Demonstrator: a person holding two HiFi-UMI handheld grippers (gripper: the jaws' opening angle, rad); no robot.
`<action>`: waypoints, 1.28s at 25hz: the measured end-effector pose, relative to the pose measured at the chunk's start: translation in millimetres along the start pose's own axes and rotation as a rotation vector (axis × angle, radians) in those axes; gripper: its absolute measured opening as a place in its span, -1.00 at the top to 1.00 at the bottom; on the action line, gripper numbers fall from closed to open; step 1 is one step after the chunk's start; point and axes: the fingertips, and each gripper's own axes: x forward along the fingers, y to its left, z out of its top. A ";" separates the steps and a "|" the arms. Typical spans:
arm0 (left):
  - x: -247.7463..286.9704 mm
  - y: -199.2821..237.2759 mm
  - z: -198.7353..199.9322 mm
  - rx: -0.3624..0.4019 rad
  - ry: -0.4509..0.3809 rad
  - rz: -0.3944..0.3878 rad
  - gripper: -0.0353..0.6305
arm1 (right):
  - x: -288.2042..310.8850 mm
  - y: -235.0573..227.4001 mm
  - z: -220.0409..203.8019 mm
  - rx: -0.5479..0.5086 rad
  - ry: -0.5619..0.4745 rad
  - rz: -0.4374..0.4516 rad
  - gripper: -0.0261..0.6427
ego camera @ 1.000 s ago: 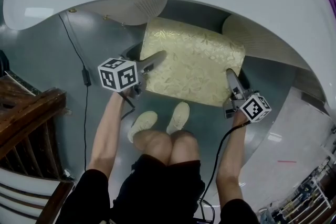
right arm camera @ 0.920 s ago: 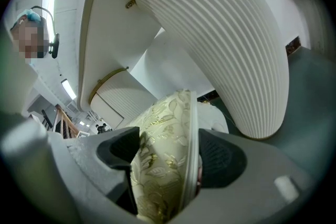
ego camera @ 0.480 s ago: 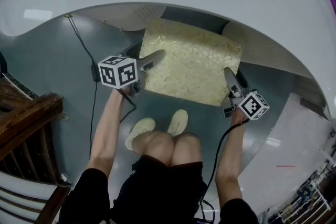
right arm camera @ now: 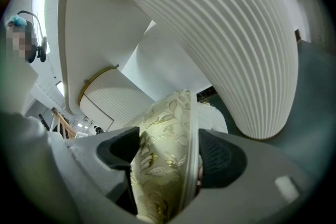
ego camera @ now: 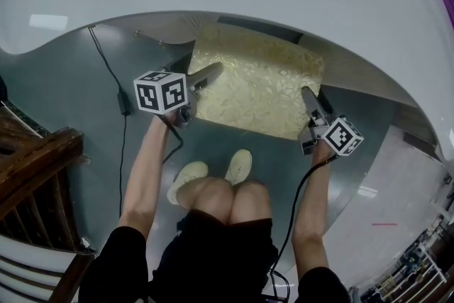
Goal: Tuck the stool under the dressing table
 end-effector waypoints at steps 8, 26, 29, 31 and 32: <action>-2.1 0.5 0.2 0.010 -0.009 0.013 -0.41 | -1.2 -3.7 -1.5 0.004 0.009 -0.031 -0.15; -69.5 -46.9 18.7 0.110 -0.045 0.092 -0.11 | -48.1 63.9 22.7 -0.270 0.036 -0.166 -0.14; -89.4 -64.6 26.9 0.143 -0.038 0.102 0.01 | -60.4 92.4 29.2 -0.328 0.045 -0.174 -0.08; -104.4 -79.9 34.2 0.162 -0.037 0.108 0.07 | -70.3 111.5 35.5 -0.358 0.045 -0.182 -0.01; -112.6 -88.6 38.6 0.169 -0.037 0.107 0.09 | -75.5 121.3 38.6 -0.369 0.046 -0.185 0.01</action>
